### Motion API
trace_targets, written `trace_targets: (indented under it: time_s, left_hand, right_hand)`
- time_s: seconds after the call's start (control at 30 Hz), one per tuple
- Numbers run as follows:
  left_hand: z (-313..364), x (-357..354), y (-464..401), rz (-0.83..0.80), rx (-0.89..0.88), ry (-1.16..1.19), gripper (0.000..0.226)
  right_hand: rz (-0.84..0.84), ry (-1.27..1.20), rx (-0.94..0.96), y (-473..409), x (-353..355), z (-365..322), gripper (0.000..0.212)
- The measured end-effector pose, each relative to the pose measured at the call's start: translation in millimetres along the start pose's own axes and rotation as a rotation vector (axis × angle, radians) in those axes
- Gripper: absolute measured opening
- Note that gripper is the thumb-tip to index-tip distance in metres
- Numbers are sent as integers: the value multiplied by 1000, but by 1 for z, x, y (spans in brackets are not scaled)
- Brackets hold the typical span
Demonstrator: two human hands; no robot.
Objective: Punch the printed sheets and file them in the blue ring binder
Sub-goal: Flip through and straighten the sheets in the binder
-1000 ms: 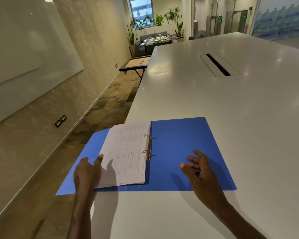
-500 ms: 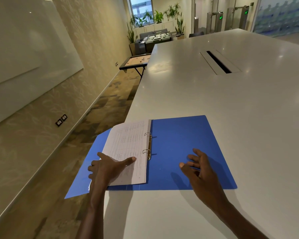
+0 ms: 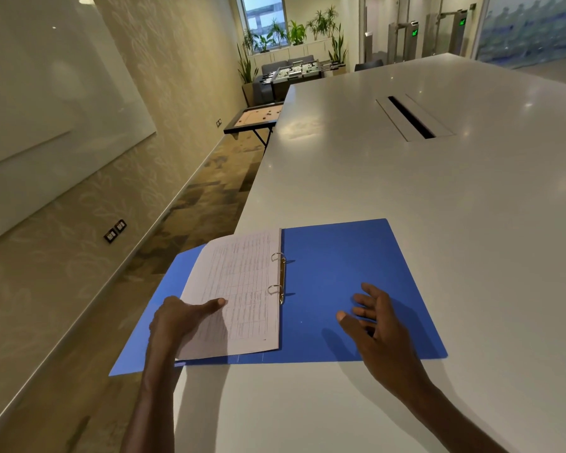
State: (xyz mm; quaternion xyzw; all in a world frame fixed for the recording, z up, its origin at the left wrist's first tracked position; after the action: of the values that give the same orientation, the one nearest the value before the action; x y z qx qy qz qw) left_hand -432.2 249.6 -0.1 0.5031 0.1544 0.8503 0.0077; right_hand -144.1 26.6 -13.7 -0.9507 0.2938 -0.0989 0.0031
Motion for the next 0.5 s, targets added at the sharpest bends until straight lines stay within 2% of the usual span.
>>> trace_targets:
  time_s: [0.07,0.13,0.27,0.4,0.5]
  left_hand:
    - [3,7,1,-14,-18,71,76]
    - [-1,13,-3,-32,3,144,64]
    - [-9,22,-11,-109,4,211,52]
    - [-2,31,2,-247,-24,527,35]
    - [7,47,9,-294,-105,651,44]
  right_hand:
    - [3,3,1,0,0,0,62]
    - [2,4,3,0,0,1,62]
    - [-2,12,4,-1,0,1,60]
    - [2,26,11,-1,0,1,58]
    - [0,36,10,-1,0,1,56]
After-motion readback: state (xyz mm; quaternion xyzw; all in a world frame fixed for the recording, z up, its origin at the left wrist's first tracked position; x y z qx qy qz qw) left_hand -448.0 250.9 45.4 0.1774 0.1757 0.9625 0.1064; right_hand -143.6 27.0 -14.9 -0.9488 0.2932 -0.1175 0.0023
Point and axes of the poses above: each hand's wrist, its own y-axis away from the middle knuckle, its own x-axis out of the back of the hand, z = x × y, the point moved 5 cm from there along -y, towards the middle knuckle, and after that the axes turned 3 degrees about -z, right-handed, at the moved point
